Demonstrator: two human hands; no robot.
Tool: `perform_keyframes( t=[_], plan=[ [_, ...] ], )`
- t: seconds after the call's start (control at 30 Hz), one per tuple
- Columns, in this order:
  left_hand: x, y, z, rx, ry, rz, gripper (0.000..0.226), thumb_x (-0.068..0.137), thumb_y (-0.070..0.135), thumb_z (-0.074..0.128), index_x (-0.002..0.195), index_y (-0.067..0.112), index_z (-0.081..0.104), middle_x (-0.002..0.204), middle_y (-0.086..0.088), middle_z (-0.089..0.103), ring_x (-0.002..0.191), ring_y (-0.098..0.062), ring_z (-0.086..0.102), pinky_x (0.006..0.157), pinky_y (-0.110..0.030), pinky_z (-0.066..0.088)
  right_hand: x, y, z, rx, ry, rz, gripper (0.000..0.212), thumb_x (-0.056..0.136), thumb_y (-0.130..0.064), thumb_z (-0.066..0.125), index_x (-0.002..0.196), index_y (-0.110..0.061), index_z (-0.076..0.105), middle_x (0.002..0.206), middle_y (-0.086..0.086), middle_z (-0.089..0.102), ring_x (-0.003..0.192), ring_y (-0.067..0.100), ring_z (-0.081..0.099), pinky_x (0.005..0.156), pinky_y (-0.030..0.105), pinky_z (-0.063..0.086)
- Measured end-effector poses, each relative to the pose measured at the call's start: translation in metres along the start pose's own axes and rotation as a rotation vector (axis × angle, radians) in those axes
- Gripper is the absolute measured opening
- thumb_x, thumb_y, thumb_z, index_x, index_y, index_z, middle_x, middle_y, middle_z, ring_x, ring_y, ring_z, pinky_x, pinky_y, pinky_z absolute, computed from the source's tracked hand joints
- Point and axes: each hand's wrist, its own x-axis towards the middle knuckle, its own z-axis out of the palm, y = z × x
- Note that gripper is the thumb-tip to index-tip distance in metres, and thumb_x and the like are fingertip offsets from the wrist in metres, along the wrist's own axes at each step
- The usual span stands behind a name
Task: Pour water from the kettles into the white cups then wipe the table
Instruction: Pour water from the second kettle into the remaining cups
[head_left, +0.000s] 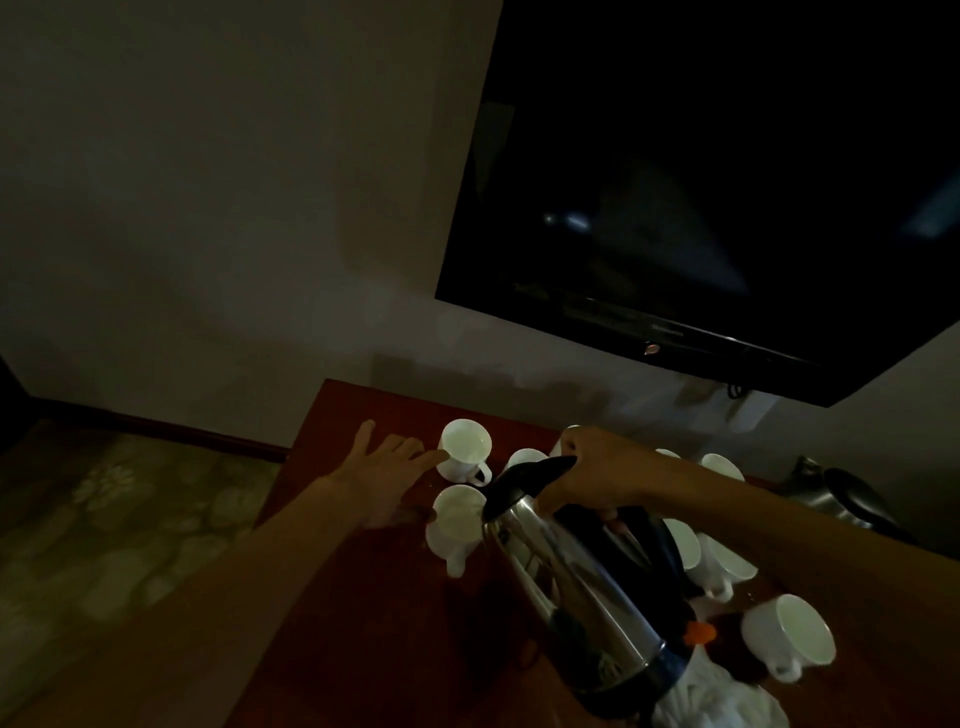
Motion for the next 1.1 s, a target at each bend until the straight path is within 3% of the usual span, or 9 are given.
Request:
perform_keyframes(
  t=[0.07,0.2,0.37,0.63,0.97,1.1],
  plan=[
    [0.001,-0.001,0.001,-0.004,-0.001,0.001,0.082,0.094,0.057,0.051,0.158,0.031,0.005,0.158,-0.004,0.024,0.148,-0.024,0.018,0.117,-0.063,-0.005,0.003,-0.002,-0.001,0.005,-0.008,0.005,0.05,0.08,-0.03,0.083,0.112,-0.014,0.048,0.087,0.024,0.072,0.047,0.016,0.055,0.047,0.028,0.047],
    [0.006,-0.003,0.002,-0.033,0.005,0.018,0.082,0.094,0.055,0.053,0.158,0.031,0.007,0.158,-0.004,0.025,0.148,-0.024,0.018,0.117,-0.064,-0.005,0.001,-0.007,-0.005,0.004,-0.026,0.017,0.048,0.082,-0.027,0.081,0.117,-0.013,0.051,0.071,0.012,0.063,0.043,0.014,0.051,0.044,0.026,0.045],
    [0.011,-0.007,0.005,-0.053,0.004,0.032,0.082,0.094,0.056,0.052,0.158,0.032,0.008,0.158,-0.003,0.025,0.148,-0.023,0.017,0.116,-0.063,-0.007,0.003,-0.01,-0.007,0.013,-0.039,0.027,0.043,0.082,-0.027,0.081,0.112,-0.014,0.053,0.071,0.012,0.061,0.046,0.016,0.051,0.044,0.027,0.044],
    [0.013,-0.005,0.004,-0.055,-0.002,0.038,0.082,0.094,0.057,0.053,0.158,0.032,0.008,0.158,-0.003,0.025,0.149,-0.024,0.017,0.116,-0.063,-0.007,0.008,-0.009,-0.008,0.008,-0.075,0.026,0.047,0.085,-0.024,0.079,0.121,-0.011,0.05,0.066,0.008,0.06,0.044,0.014,0.05,0.043,0.024,0.044],
    [0.012,-0.004,0.003,-0.044,0.01,0.037,0.081,0.094,0.059,0.051,0.158,0.032,0.008,0.159,-0.004,0.024,0.149,-0.024,0.016,0.117,-0.064,-0.006,0.012,-0.003,-0.007,-0.01,-0.097,-0.006,0.035,0.083,-0.028,0.079,0.103,-0.008,0.058,0.056,0.004,0.058,0.042,0.016,0.05,0.045,0.028,0.044],
    [0.01,-0.004,0.005,-0.059,0.005,0.033,0.082,0.093,0.058,0.052,0.157,0.032,0.008,0.159,-0.004,0.024,0.149,-0.024,0.017,0.116,-0.063,-0.008,0.014,-0.005,-0.006,-0.024,-0.095,-0.009,0.038,0.084,-0.027,0.079,0.109,-0.007,0.057,0.057,0.005,0.06,0.042,0.015,0.051,0.045,0.027,0.044]
  ],
)
